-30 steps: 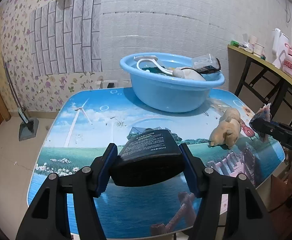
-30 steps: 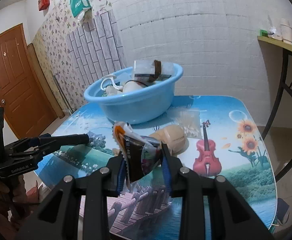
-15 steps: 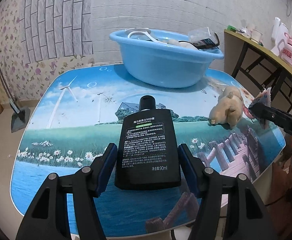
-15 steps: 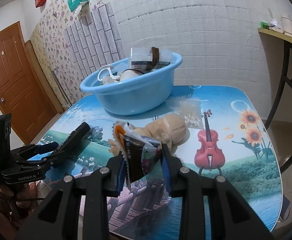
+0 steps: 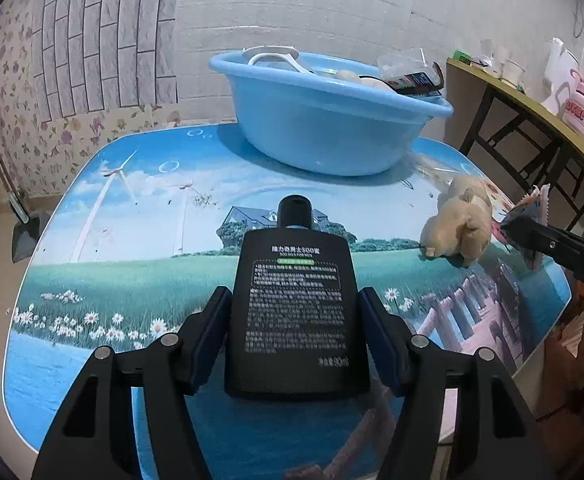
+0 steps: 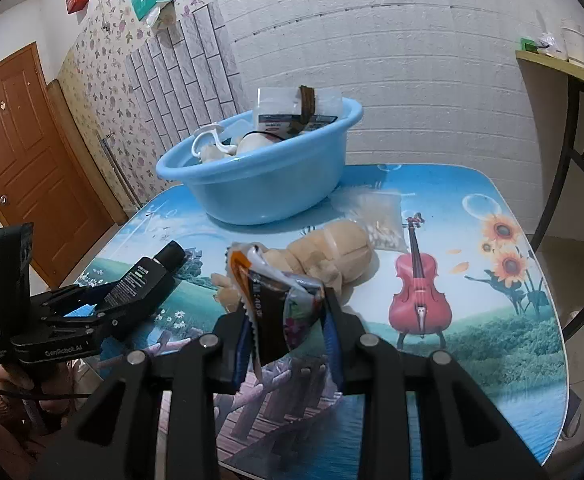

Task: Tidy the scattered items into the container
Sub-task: 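Carry the black bottle and snack bag toward the blue basin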

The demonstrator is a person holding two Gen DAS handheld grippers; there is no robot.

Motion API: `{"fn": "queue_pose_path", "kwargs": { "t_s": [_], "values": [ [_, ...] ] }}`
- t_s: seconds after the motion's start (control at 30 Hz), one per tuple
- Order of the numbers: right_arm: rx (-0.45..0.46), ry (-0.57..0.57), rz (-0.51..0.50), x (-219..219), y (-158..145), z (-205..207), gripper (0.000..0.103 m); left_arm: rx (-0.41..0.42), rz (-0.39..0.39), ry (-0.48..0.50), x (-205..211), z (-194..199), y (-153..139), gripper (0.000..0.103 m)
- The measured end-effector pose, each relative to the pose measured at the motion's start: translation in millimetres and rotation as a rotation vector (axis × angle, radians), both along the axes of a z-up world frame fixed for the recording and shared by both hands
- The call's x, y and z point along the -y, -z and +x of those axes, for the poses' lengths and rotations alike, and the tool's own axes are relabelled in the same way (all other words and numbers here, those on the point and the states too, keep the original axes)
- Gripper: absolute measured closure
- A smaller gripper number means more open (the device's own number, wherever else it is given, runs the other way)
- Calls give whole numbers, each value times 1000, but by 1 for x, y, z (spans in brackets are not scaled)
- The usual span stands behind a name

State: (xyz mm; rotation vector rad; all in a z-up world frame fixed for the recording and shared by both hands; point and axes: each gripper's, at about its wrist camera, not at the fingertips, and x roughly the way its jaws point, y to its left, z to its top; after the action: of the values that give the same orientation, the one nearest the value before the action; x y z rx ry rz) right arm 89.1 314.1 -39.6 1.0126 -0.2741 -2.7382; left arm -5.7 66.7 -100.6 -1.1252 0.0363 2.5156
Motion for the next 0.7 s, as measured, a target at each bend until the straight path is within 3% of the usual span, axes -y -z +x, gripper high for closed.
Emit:
{"fn": "queue_pose_path", "kwargs": {
  "t_s": [0.23, 0.7],
  "values": [
    [-8, -5, 7, 0, -3, 3, 72, -37, 23, -15, 4, 3, -6, 41],
    [-89, -59, -20, 14, -37, -4, 72, -171, 84, -45, 13, 7, -86, 41]
  ]
}}
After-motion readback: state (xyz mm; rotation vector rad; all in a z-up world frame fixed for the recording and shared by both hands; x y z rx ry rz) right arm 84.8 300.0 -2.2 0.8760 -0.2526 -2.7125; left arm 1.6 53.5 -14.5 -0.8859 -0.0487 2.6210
